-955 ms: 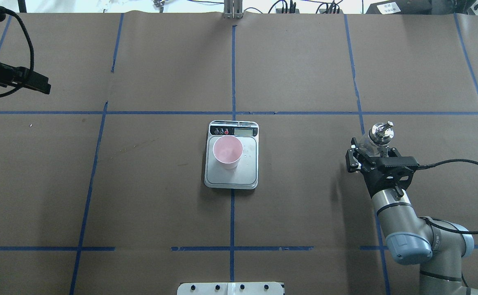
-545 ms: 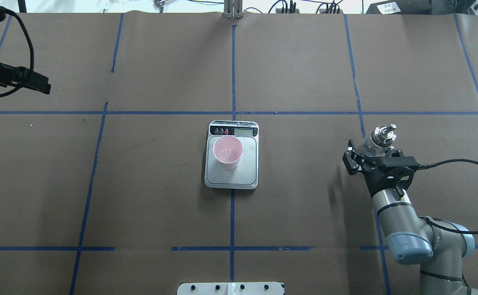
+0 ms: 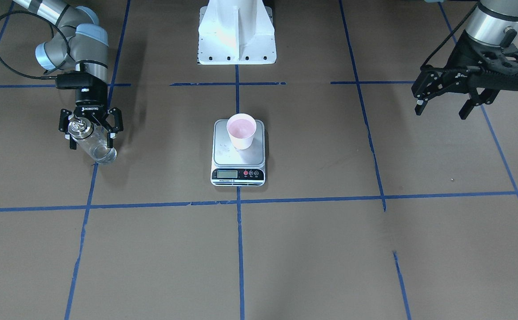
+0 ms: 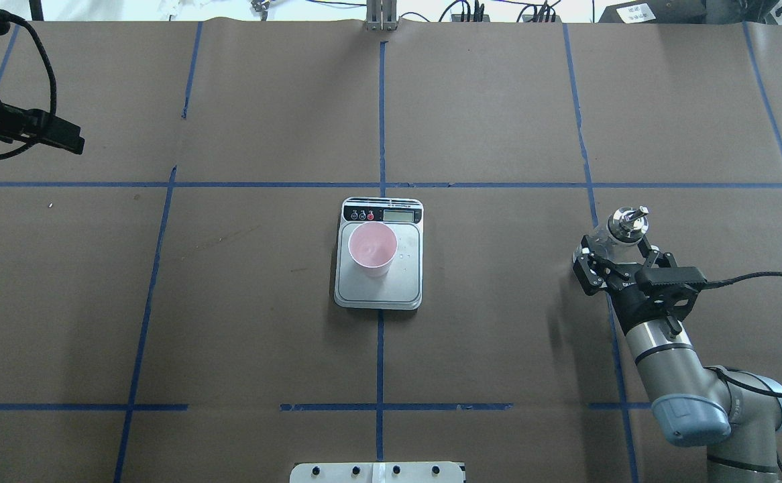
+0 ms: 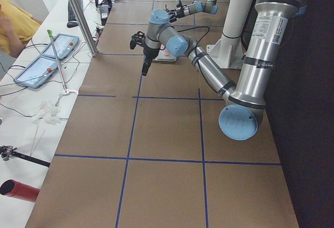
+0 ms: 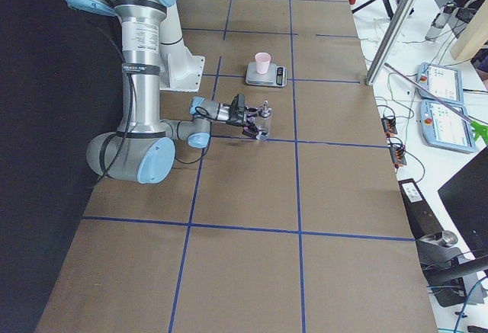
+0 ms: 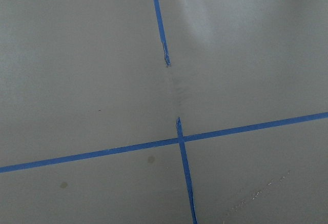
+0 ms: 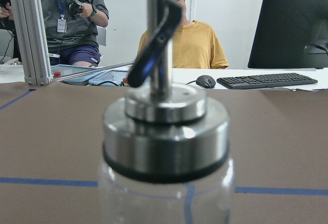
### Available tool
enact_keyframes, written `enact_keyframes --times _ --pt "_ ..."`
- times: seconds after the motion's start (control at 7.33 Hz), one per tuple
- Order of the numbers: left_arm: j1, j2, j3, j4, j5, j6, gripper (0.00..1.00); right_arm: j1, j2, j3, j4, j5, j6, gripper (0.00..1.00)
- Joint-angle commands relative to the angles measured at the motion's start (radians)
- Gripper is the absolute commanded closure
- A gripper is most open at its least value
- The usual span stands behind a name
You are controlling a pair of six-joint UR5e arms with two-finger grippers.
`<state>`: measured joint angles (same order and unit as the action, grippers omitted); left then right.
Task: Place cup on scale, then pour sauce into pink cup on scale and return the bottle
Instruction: 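Lower the bottle to its original spot with the right gripper, then open the right gripper and withdraw it from the bottle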
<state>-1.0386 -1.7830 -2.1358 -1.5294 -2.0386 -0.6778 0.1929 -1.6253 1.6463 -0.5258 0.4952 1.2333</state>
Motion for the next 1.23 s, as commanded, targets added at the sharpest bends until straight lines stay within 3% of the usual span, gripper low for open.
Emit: enact_keyframes --times 0.0,0.55,0.68,0.82,1.09 --pt "0.0 -0.001 -0.007 0.0 0.0 -0.029 0.0 -0.035 -0.03 -0.002 0.063 -0.015 0.0 0.0" --pt "0.0 0.02 -0.036 0.003 0.0 -0.032 0.0 -0.101 -0.041 0.0 0.066 -0.055 0.0 0.0" --pt "0.0 0.022 -0.041 0.003 0.0 -0.032 0.0 -0.125 -0.12 0.001 0.093 -0.046 -0.002 0.0" --pt "0.0 0.028 -0.044 0.003 0.0 -0.031 0.0 -0.144 -0.219 -0.002 0.269 -0.005 -0.011 0.0" --pt "0.0 0.03 -0.047 0.003 0.0 -0.032 0.0 -0.139 -0.368 -0.011 0.462 0.083 -0.021 0.0"
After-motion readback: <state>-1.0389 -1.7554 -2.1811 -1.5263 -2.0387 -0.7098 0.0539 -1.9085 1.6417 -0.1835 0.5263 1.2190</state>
